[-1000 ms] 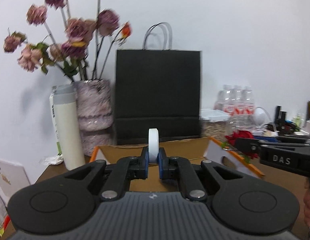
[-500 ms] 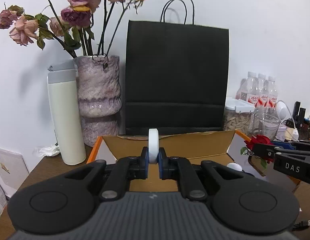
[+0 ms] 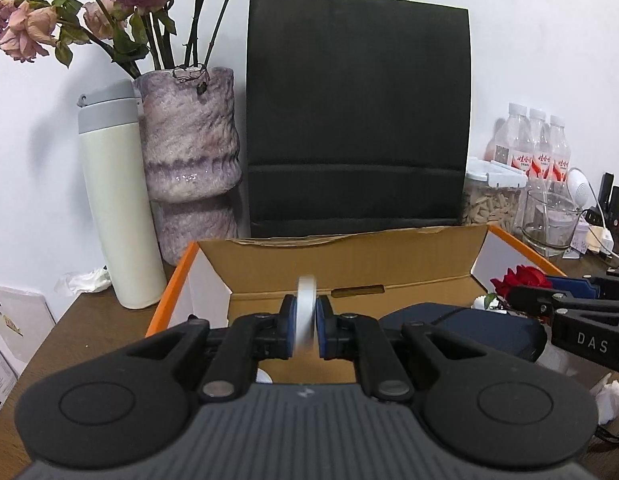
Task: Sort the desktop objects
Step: 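Open left tool to drop cap while right tool releases flower into box, then move both tools back from the box to the cable and tissue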
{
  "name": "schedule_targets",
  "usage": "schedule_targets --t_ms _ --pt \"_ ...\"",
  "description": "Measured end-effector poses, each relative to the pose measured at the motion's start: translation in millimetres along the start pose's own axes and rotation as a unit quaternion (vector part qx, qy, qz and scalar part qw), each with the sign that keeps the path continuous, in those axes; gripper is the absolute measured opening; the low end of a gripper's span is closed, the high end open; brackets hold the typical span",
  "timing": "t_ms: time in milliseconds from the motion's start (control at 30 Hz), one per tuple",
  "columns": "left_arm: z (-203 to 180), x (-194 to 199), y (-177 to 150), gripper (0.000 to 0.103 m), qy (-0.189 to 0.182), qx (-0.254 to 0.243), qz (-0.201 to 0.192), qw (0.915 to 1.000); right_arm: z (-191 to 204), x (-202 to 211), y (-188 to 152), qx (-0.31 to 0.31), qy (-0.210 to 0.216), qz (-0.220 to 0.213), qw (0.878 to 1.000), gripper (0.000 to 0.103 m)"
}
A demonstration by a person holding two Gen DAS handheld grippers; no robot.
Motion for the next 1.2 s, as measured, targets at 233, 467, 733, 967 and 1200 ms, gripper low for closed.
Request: schedule_targets --t_ms 233,467,733,967,1200 --pt "1 2 -3 0.047 0.004 0.004 0.001 1.0 -2 3 -3 -0.007 -0.002 0.005 1.0 0.058" --pt "5 20 3 0.103 0.014 0.023 -0.035 0.999 -4 17 1 -0.025 0.016 -0.015 0.999 0.098" --pt "1 45 7 0.103 -0.001 0.018 -0.057 0.9982 2 41 3 -0.026 0.017 -0.036 0.999 0.103" --pt "0 63 -2 0.103 -0.025 0.004 -0.049 0.9985 2 68 -6 -0.015 0.019 -0.044 0.999 0.103" --pt "6 85 -18 0.103 -0.046 0.0 -0.048 0.9978 -5 89 -25 -0.009 0.013 -0.037 0.999 0.103"
Point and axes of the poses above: each gripper's, at about its wrist camera, not at the fingertips, and x roughly against the way its jaws point, z to its left, y to its top, the point moved 4 cm from there along -x, roughly the way its jaws point, and after that the axes turned 6 degrees about -x, right-handed, at the moved point
